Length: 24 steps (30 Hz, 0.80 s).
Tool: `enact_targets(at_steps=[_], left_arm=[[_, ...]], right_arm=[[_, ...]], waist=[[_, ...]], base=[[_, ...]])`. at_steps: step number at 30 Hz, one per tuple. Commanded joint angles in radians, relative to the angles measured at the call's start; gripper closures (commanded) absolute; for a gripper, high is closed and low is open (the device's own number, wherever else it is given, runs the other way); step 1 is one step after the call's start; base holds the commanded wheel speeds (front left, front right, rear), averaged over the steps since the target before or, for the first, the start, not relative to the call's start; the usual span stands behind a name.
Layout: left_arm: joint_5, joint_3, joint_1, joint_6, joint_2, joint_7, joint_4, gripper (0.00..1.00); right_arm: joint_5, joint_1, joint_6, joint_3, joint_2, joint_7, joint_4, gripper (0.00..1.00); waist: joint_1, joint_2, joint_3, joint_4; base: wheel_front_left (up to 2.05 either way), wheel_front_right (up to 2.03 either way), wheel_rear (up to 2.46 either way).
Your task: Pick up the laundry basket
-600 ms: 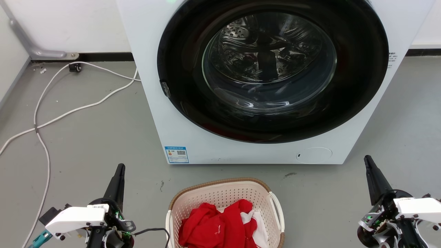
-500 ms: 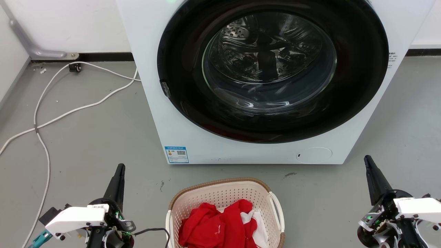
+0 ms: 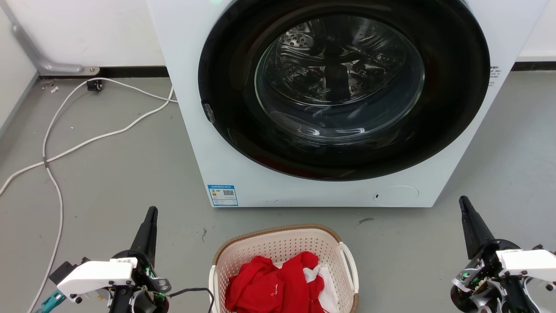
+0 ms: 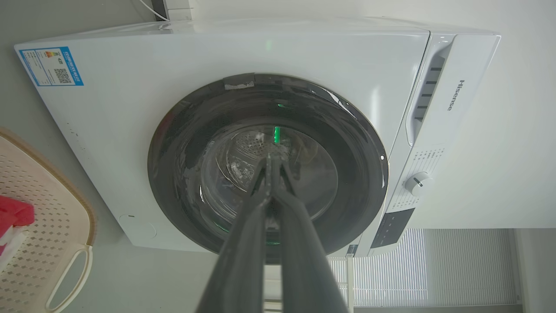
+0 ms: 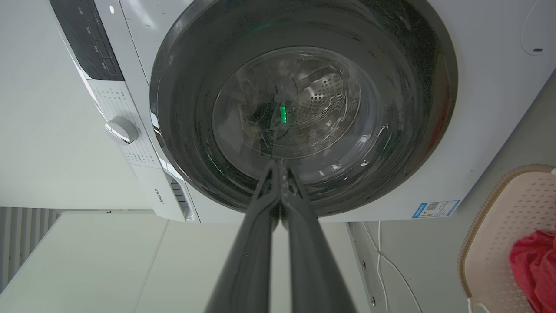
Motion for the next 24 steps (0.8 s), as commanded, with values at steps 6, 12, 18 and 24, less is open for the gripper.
enact_targets(at_steps=[6,12,18,24], left_arm=[[0.002,0.004,-0.010,-0.003,-0.001,0.007,0.000,1.00],[0.003,0.005,-0.010,-0.003,-0.001,0.006,0.000,1.00],[0.001,0.001,0.003,0.000,-0.002,0.002,0.008,0.00],[-0.011,-0.020,0.005,0.000,-0.004,-0.025,-0.014,0.00]], right_arm=[[-0.006,-0.011,0.000,-0.002,0.005,0.004,0.002,1.00],[-0.007,-0.012,0.000,-0.002,0.005,0.004,0.002,1.00],[0.000,0.004,0.000,-0.001,0.001,0.002,0.007,0.00],[0.010,0.009,0.000,0.014,0.002,-0.023,-0.020,0.00]], waist=[[0.0000,-0.0001,0.000,0.000],[0.0000,-0.0001,0.000,0.000],[0.0000,-0.0001,0.000,0.000],[0.0000,-0.0001,0.001,0.000]], base=[[0.00,0.00,0.00],[0.00,0.00,0.00],[0.00,0.00,0.00],[0.00,0.00,0.00]])
